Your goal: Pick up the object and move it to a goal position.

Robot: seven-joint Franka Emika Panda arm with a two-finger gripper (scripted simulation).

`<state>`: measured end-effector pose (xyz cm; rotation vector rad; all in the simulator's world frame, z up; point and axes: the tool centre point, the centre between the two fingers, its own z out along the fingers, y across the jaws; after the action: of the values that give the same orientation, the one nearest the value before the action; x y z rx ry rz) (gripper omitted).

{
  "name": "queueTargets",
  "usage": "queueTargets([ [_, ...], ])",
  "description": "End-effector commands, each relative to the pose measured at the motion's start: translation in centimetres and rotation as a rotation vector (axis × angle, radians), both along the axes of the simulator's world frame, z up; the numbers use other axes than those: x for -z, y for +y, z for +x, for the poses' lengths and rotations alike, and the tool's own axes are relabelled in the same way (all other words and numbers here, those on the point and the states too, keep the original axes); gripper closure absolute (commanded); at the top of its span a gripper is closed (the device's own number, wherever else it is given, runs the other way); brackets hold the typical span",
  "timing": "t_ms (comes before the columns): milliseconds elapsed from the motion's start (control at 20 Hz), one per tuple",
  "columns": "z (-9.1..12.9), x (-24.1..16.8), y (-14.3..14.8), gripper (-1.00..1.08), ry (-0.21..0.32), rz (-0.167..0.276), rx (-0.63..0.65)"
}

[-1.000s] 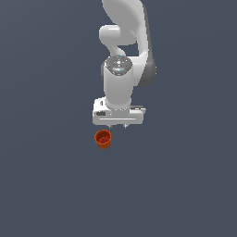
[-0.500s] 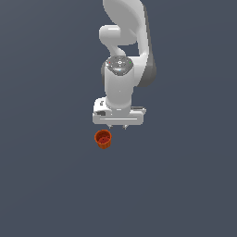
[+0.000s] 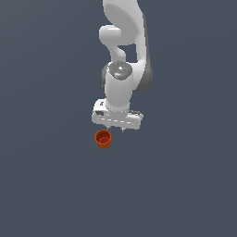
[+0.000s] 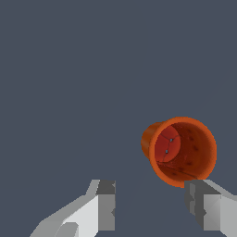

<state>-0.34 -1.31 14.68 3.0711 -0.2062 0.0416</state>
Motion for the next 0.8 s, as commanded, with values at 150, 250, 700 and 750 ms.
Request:
queueTargets([
  [150,-0.4,1.6,-0.9,-0.2,-0.038,-0.033,0.118],
  [250,-0.6,2.2,-1.3,-0.2,-0.055,-0.045,0.163],
  [700,-1.5,4.3,-3.0,-0.2,-0.142,-0.09,0.361],
  [750,-1.6,4.4,-3.1,-0.2,-0.153,-0.093,0.382],
])
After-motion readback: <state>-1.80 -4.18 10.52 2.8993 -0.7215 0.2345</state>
